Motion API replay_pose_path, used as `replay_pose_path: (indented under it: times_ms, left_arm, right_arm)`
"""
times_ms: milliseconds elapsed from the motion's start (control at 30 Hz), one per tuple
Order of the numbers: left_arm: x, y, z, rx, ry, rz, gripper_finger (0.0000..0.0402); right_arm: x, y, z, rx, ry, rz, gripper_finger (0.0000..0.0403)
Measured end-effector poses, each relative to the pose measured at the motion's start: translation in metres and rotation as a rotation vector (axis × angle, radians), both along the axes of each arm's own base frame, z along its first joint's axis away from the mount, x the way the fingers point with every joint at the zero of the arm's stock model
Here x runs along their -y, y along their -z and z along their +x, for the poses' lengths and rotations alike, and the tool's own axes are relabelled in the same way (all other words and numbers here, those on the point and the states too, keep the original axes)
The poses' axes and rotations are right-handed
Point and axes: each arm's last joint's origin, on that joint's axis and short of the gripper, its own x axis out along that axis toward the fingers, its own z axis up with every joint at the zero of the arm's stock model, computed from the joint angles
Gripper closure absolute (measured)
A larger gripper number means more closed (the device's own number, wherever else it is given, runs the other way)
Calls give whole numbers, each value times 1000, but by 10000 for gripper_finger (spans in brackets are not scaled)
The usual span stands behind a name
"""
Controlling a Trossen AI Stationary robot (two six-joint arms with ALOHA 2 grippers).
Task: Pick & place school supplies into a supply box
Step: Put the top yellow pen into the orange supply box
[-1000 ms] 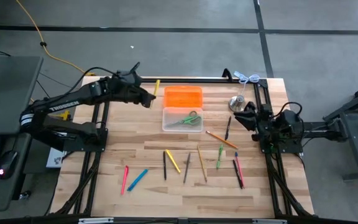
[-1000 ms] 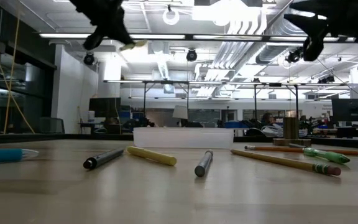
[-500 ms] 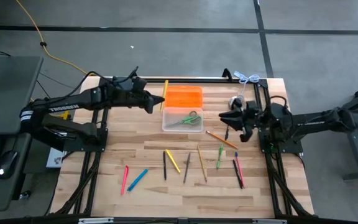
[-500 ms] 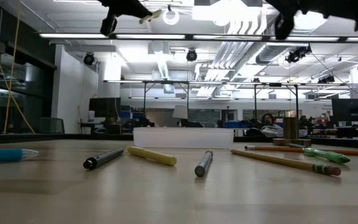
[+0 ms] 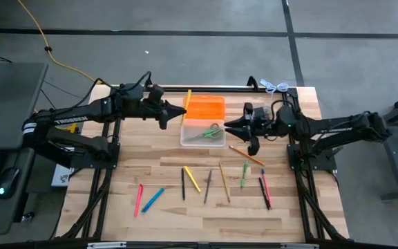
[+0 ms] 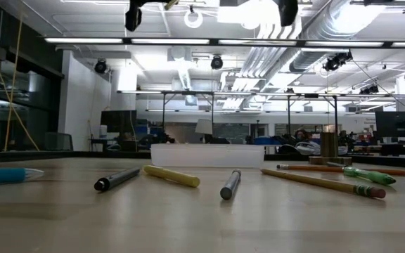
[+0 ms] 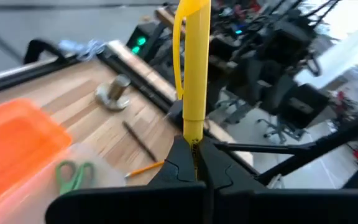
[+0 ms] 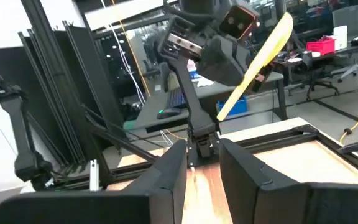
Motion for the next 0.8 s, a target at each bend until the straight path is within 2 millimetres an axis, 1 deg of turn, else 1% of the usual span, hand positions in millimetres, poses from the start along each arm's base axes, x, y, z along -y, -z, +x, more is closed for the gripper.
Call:
replay_pose_path:
  times_ms: [200, 400, 533, 800]
  left_arm:
    - [2, -5, 1, 50, 100, 50, 390]
    - [3, -4, 1, 43, 135, 85, 390]
    - [4, -4, 1, 42, 159, 106, 390]
    - [4, -5, 1, 45, 183, 150, 390]
  right_arm:
    - [8, -9, 23, -11, 14, -22, 329]
    - [19, -14, 37, -13, -9, -33, 324]
    - [26, -16, 40, -14, 1, -26, 300]
    - [34, -21, 39, 31, 29, 3, 247]
